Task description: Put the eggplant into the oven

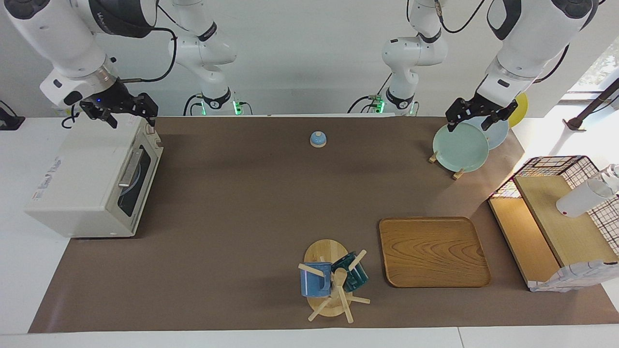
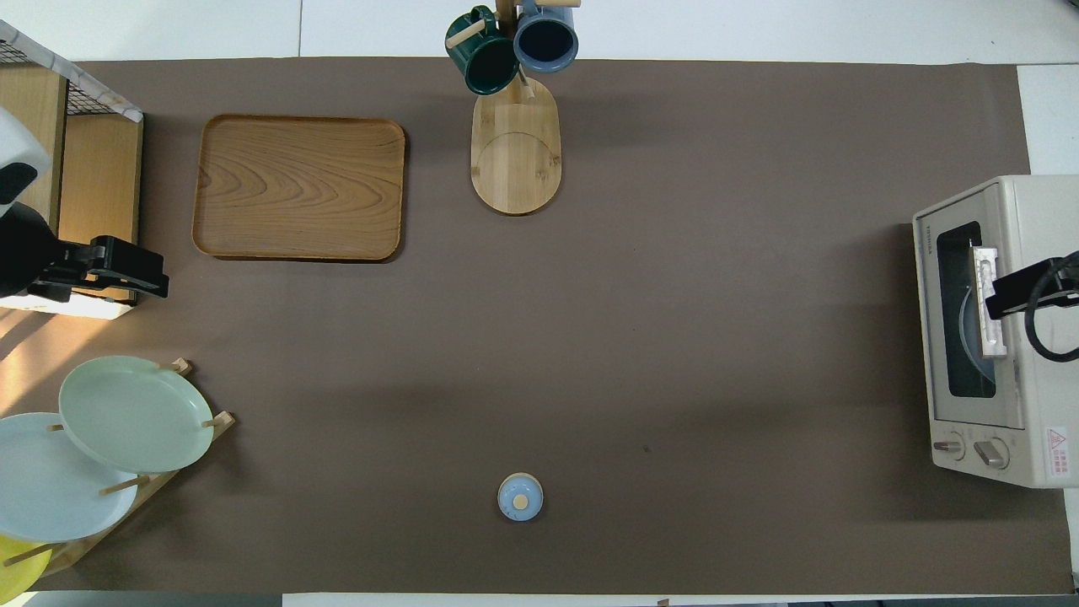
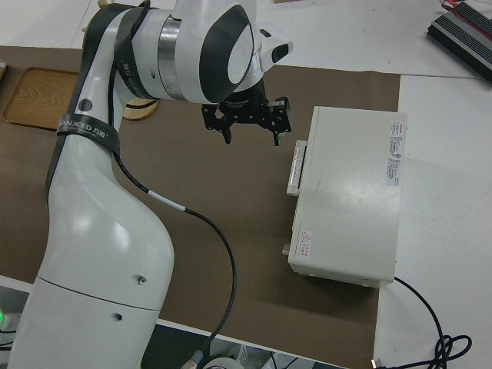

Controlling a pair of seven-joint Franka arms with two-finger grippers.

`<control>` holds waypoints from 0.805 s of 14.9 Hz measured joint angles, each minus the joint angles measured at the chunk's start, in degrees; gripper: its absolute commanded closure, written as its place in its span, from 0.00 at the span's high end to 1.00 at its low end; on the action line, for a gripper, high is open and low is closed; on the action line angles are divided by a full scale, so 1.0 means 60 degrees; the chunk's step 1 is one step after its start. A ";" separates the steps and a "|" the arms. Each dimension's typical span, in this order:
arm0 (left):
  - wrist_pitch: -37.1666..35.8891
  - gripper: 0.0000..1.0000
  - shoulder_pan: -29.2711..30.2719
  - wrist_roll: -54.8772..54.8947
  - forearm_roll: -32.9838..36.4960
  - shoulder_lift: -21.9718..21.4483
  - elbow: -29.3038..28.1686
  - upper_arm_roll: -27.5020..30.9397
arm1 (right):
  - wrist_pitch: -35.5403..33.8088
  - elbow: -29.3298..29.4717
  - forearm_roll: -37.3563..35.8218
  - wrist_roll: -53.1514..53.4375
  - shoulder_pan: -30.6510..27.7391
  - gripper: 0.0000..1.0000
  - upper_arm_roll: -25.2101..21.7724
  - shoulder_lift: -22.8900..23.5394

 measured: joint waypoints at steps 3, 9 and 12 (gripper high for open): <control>0.0000 1.00 0.0000 0.0000 0.0000 0.0000 0.0000 0.0000 | -0.0124 -0.0033 0.0006 0.0082 0.0028 1.00 -0.0116 -0.0074; 0.0000 1.00 0.0000 0.0000 0.0000 0.0000 0.0000 0.0000 | 0.0036 -0.0408 0.0008 0.0311 0.0061 1.00 -0.0128 -0.0437; 0.0000 1.00 0.0000 0.0000 0.0000 0.0000 0.0000 0.0000 | 0.0240 -0.0457 0.0008 0.0326 0.0056 1.00 -0.0147 -0.0481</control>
